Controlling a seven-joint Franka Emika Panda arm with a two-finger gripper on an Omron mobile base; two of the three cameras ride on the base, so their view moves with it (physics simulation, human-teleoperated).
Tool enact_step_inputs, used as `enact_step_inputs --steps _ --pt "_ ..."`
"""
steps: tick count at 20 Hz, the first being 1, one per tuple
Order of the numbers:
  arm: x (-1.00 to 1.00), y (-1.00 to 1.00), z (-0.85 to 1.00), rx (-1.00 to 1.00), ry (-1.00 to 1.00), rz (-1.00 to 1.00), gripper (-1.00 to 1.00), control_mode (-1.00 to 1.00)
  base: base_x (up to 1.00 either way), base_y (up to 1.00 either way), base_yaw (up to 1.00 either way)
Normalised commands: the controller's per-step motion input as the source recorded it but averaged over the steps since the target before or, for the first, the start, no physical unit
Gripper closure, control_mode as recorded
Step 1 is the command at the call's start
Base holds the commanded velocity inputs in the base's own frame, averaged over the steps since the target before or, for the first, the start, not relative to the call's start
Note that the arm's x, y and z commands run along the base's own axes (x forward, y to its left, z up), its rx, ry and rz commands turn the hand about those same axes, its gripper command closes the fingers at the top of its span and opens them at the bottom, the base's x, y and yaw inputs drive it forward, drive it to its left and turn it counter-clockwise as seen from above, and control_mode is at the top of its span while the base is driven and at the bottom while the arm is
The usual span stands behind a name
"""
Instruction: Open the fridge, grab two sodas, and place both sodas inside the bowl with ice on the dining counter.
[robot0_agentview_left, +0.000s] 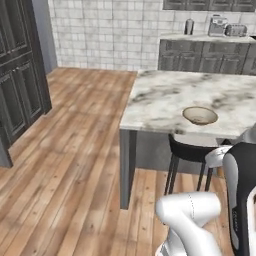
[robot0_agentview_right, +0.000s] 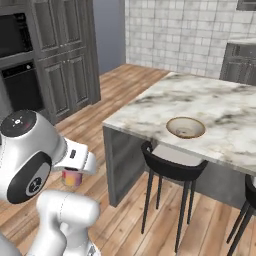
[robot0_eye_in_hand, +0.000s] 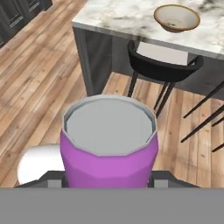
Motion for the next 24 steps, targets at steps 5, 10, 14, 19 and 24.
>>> enact_step_inputs --steps 5,10,14,19,24 --pt "0.00 0.00 0.00 0.00 0.00 0.00 1.00 1.00 0.22 -0.49 -0.33" --pt "0.00 0.00 0.00 0.00 0.00 0.00 1.00 1.00 0.37 -0.40 -0.31" --pt "0.00 0.00 0.00 0.00 0.00 0.00 1.00 1.00 0.58 -0.18 -0.22" --pt "0.00 0.00 0.00 0.00 0.00 0.00 1.00 1.00 0.66 -0.08 -0.12" --pt "0.00 0.00 0.00 0.00 0.00 0.00 1.00 1.00 0.63 -0.14 -0.07"
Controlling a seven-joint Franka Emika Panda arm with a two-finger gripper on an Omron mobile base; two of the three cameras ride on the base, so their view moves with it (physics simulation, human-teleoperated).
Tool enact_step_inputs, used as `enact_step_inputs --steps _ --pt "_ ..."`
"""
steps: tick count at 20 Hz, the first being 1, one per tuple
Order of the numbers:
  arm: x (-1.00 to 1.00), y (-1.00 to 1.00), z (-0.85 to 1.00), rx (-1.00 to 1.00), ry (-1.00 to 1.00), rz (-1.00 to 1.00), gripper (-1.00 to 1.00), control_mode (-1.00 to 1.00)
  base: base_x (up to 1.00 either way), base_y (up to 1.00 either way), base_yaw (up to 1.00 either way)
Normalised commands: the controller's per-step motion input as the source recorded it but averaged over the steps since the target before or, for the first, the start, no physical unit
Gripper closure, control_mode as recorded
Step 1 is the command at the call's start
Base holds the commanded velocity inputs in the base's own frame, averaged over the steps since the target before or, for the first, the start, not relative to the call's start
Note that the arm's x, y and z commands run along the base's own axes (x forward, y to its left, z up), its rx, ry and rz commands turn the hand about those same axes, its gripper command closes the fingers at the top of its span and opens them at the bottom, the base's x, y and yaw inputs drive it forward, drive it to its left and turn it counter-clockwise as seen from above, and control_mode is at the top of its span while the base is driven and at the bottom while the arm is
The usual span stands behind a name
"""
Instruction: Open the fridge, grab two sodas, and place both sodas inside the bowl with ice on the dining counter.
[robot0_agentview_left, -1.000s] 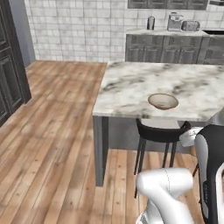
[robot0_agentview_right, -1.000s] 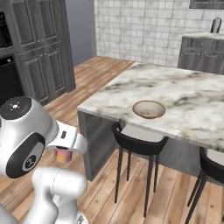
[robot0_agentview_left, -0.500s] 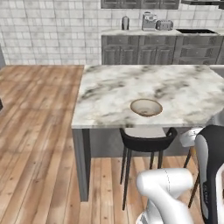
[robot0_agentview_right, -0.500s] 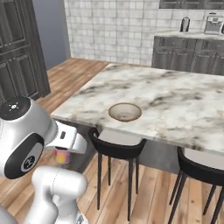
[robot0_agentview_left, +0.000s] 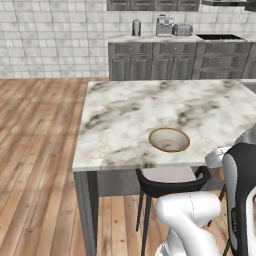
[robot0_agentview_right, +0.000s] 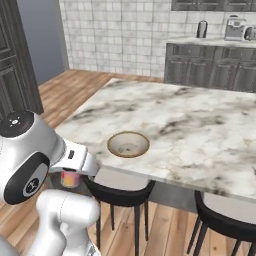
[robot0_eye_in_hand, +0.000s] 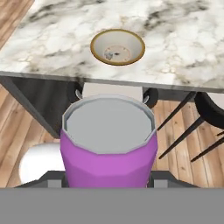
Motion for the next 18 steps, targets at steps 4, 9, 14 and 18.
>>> enact_step_inputs --steps 4,9,14,18 --pt "0.00 0.00 0.00 0.00 0.00 0.00 1.00 1.00 0.56 -0.18 -0.06" --pt "0.00 0.00 0.00 0.00 0.00 0.00 1.00 1.00 0.25 -0.23 -0.04" --pt "0.65 0.00 -0.02 -0.01 0.13 0.00 1.00 -1.00 0.00 0.00 0.00" --pt "0.96 0.03 0.01 -0.07 0.31 0.01 1.00 -1.00 0.00 0.00 0.00"
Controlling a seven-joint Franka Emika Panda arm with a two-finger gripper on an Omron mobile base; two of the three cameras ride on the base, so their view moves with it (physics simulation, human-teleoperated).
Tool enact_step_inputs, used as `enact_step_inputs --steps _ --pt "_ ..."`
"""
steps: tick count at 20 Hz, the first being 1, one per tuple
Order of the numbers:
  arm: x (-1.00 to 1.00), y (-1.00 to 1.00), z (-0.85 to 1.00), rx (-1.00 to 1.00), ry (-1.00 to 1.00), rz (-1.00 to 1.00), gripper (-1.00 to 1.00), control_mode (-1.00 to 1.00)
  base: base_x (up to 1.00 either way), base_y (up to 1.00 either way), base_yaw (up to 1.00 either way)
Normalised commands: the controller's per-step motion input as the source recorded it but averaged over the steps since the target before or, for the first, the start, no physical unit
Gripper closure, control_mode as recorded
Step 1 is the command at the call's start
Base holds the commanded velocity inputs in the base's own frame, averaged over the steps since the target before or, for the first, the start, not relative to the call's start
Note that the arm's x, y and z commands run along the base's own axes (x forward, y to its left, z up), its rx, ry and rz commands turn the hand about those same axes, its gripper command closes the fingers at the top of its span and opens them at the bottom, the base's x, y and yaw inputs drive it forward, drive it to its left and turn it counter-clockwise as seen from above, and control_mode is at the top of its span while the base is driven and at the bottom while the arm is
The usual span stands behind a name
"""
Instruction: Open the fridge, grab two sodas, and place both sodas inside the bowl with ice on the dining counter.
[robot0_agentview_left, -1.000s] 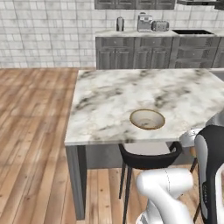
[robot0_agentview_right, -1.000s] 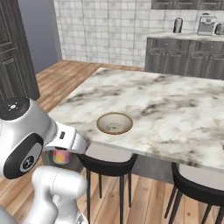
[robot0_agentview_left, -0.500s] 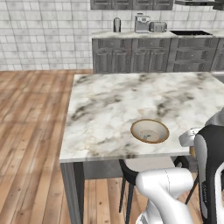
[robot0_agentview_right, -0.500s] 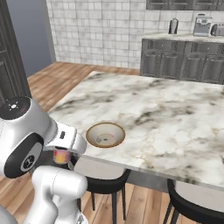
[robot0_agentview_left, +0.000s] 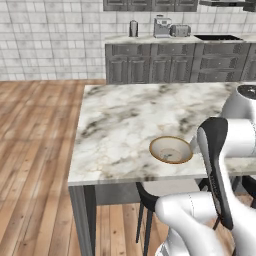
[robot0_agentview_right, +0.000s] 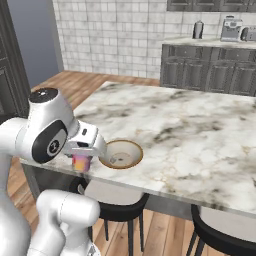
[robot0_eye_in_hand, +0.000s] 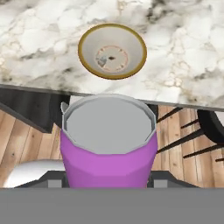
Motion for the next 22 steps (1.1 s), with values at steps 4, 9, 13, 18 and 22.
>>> enact_step_inputs --steps 4,9,13,18,22 --pt "0.85 -0.06 0.00 -0.03 0.29 0.10 1.00 -1.00 0.00 0.00 0.00" --pt "0.65 -0.19 -0.07 0.00 0.19 0.13 1.00 -1.00 0.00 0.00 0.00" --pt "0.40 -0.25 -0.11 0.00 0.08 0.13 1.00 -1.00 0.00 0.00 0.00" --pt "0.13 -0.07 -0.10 0.00 0.00 0.06 1.00 -1.00 0.00 0.00 0.00" --pt "0.11 0.00 -0.10 -0.03 0.00 0.02 1.00 -1.00 0.00 0.00 0.00"
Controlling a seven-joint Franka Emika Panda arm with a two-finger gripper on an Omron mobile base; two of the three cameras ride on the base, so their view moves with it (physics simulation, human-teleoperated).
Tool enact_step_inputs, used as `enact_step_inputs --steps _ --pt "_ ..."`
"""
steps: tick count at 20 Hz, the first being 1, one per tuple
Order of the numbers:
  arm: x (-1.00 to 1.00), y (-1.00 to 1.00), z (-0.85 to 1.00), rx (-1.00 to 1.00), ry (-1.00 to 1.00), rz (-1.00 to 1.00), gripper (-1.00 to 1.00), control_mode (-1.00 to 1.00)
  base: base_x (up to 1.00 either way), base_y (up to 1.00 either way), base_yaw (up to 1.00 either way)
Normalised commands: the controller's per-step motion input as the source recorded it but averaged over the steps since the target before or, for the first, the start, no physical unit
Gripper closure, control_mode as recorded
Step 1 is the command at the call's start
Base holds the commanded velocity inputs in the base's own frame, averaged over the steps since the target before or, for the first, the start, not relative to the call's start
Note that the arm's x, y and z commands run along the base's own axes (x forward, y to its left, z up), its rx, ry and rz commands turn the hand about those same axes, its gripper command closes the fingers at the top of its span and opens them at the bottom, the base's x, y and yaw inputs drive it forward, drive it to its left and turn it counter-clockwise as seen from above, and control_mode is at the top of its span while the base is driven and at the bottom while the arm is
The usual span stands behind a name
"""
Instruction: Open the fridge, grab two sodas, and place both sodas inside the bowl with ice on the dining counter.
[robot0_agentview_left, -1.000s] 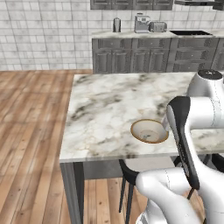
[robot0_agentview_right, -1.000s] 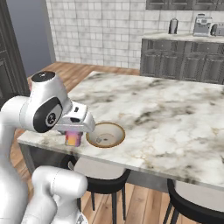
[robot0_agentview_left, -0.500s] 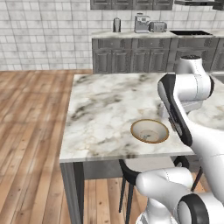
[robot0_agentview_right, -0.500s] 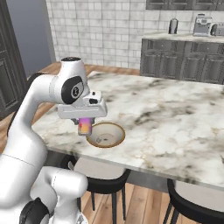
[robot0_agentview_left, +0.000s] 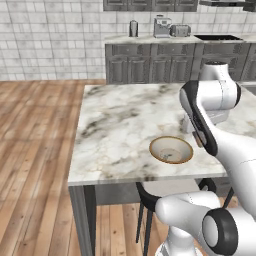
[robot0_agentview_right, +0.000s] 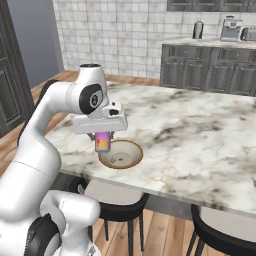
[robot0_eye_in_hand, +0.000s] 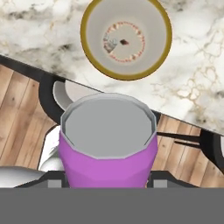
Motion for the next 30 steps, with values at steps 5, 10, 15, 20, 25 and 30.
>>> enact_step_inputs --steps 5,10,15,20,25,30 --pt "0.04 0.00 -0.14 0.00 0.00 0.04 1.00 -1.00 0.00 0.00 0.00" --pt "0.05 0.00 -0.14 0.00 0.00 0.03 1.00 -1.00 0.00 0.00 0.00" --pt "0.11 0.00 -0.09 0.00 0.00 0.03 1.00 -1.00 0.00 0.00 0.00" --pt "0.20 0.00 -0.11 0.00 0.00 0.04 1.00 -1.00 0.00 0.00 0.00" --pt "0.22 0.00 -0.11 0.00 0.00 0.03 1.00 -1.00 0.00 0.00 0.00" --pt "0.18 0.00 -0.14 0.00 0.00 0.04 1.00 -1.00 0.00 0.00 0.00"
